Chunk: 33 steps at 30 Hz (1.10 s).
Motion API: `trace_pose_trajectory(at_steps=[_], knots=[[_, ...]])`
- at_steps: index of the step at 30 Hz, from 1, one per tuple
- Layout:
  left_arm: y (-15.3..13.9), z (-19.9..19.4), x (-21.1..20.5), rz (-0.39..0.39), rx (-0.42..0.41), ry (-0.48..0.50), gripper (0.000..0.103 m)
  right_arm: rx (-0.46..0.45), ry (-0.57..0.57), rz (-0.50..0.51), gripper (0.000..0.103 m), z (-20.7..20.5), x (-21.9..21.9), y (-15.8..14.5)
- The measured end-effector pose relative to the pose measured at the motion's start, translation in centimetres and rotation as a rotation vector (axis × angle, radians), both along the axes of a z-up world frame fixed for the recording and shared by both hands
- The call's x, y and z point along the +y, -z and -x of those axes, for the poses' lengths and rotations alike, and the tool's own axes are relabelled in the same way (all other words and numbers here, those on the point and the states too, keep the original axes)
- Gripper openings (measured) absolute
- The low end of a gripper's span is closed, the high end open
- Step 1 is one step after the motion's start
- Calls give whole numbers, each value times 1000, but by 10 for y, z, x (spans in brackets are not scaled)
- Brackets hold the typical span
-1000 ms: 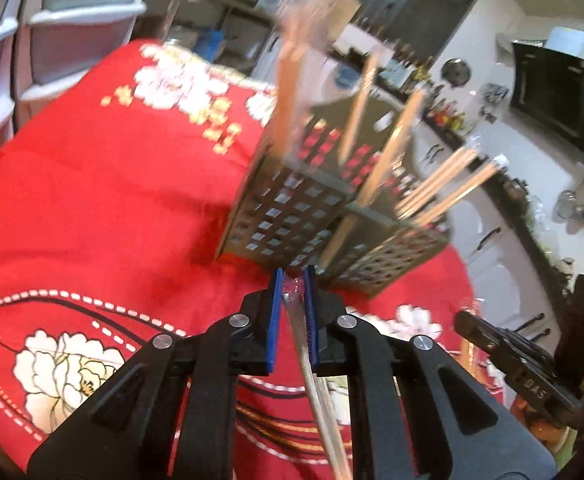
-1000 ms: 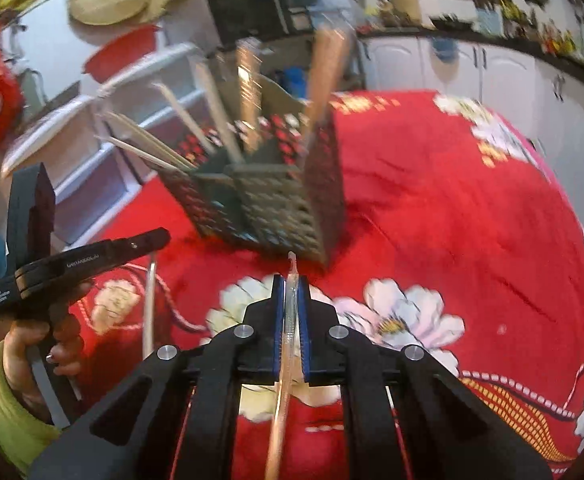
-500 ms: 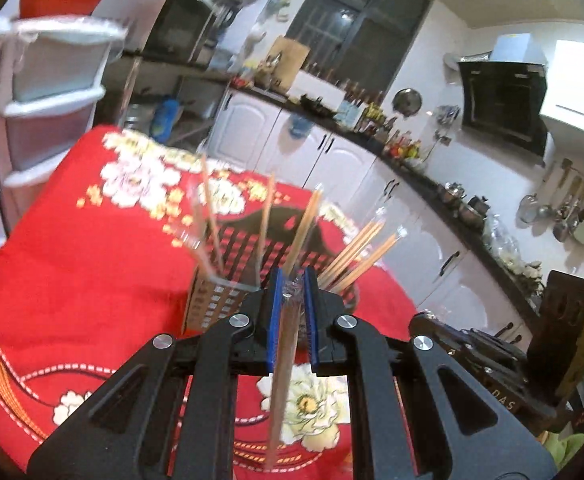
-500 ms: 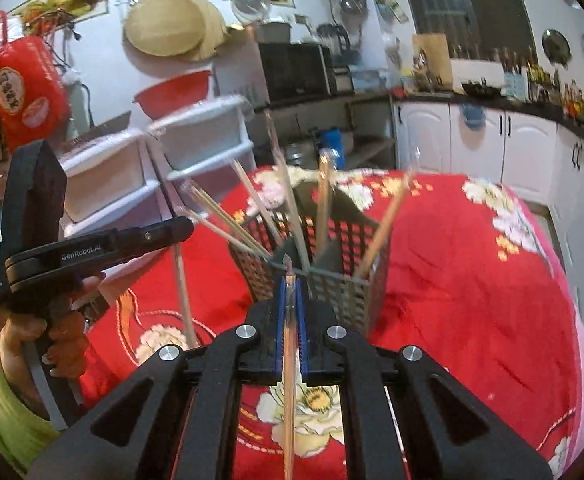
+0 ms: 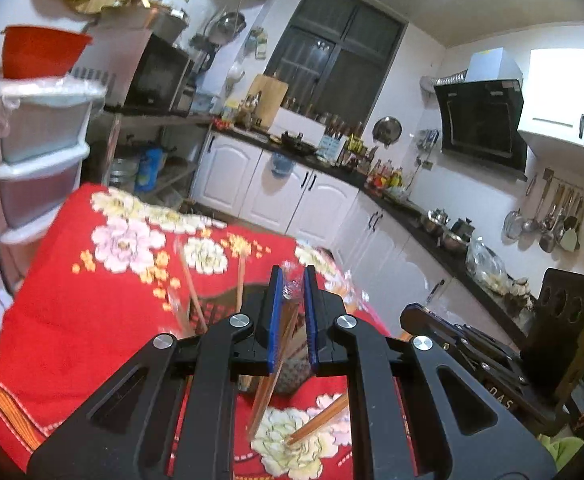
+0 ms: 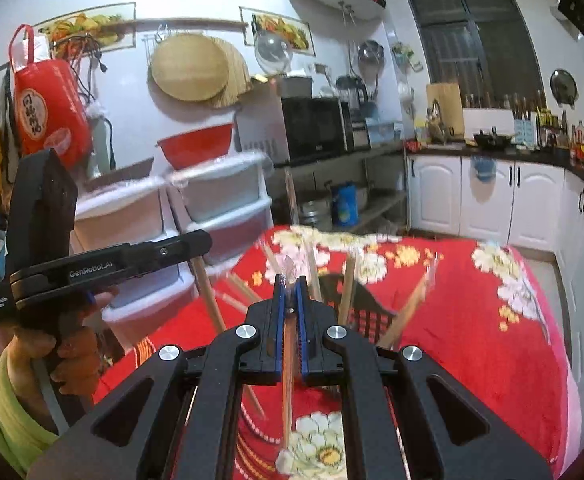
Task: Organize utensils
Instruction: 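Lift both held chopsticks up over the grey caddy, then lower both chopsticks into the caddy and open both grippers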
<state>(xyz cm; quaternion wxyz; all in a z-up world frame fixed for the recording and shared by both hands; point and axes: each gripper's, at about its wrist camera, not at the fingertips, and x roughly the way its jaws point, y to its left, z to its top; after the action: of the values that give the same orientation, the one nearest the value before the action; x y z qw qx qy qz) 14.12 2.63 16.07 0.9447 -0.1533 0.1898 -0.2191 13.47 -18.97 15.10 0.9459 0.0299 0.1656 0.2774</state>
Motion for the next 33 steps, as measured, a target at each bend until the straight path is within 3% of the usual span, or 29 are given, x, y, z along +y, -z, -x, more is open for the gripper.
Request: trace_pose_trajectory(at_steps=[16, 23, 33], knots=[[-45, -30, -3, -31, -94, -50, 5, -153, 86, -69, 6, -33, -12, -54], [-44, -47, -9, -38, -105, -71, 5, -187, 153, -26, 6, -55, -10, -51], [-21, -79, -13, -68, -63, -113, 5, -133, 183, -18, 6, -90, -9, -31]])
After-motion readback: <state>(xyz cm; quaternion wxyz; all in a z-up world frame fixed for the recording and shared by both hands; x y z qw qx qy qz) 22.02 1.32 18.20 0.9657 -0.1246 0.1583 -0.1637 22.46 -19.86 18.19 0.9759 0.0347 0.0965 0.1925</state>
